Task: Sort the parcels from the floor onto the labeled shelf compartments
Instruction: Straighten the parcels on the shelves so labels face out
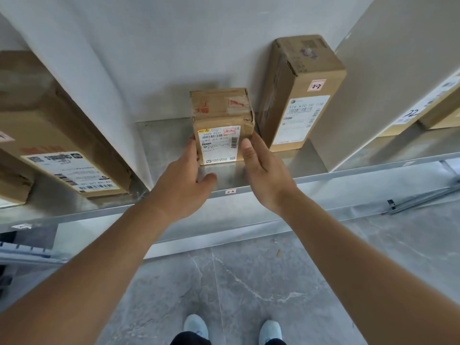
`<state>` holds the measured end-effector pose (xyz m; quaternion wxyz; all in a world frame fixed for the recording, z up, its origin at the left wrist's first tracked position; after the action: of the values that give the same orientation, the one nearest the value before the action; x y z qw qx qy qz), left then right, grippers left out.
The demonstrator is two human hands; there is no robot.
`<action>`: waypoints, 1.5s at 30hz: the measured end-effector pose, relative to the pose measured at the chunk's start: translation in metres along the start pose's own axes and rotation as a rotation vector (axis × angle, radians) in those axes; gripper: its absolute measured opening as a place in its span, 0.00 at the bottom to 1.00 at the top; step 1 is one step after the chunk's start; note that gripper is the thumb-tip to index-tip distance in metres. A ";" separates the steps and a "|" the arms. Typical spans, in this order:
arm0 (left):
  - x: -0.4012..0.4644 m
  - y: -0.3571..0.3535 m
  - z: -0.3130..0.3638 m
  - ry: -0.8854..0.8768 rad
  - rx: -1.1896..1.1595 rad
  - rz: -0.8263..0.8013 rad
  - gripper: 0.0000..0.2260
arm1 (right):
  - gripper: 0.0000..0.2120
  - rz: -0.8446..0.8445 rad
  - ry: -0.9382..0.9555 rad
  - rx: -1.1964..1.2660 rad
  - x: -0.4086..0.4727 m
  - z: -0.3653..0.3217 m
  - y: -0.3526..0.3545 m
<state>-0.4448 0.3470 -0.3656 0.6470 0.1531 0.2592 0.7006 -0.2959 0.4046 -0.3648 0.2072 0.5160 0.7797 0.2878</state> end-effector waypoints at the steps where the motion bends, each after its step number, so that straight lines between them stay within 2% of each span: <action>1: 0.002 0.001 0.000 0.001 0.002 0.002 0.33 | 0.23 -0.005 -0.001 0.002 0.002 0.000 0.000; 18: 0.035 0.010 -0.013 0.060 0.008 0.032 0.31 | 0.23 -0.021 -0.035 0.093 0.037 0.005 -0.008; 21: 0.035 0.008 -0.014 0.064 0.004 0.017 0.32 | 0.25 -0.010 -0.056 0.118 0.041 0.008 -0.010; 25: 0.029 0.008 -0.014 0.110 0.002 0.015 0.40 | 0.30 0.051 -0.131 0.144 0.035 0.013 -0.002; 28: 0.017 0.012 -0.010 0.149 0.013 0.022 0.40 | 0.20 0.147 -0.223 0.158 0.017 0.019 0.014; 30: 0.007 0.011 -0.007 0.169 0.007 -0.005 0.38 | 0.19 0.158 -0.239 0.141 0.001 0.014 0.019; 36: -0.036 0.017 0.027 0.119 0.061 -0.090 0.29 | 0.19 0.133 -0.117 -0.007 -0.042 -0.032 0.029; 39: -0.059 0.024 0.026 0.120 0.091 -0.096 0.25 | 0.19 0.099 -0.030 0.021 -0.058 -0.053 0.025; 45: -0.116 0.052 -0.002 0.197 0.081 -0.020 0.27 | 0.25 0.002 0.093 0.026 -0.099 -0.089 -0.001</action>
<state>-0.4753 0.2305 -0.3243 0.6186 0.1069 0.3513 0.6946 -0.3137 0.2919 -0.2962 0.1637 0.5054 0.7917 0.3017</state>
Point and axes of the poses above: each hand's wrist, its own x-axis towards the middle knuckle, its own y-axis out of the back of the hand, z = x × y, the point moved 10 cm from there along x, towards the middle knuckle, and after that the axes turned 7 degrees about -x, right-handed, at the moved point
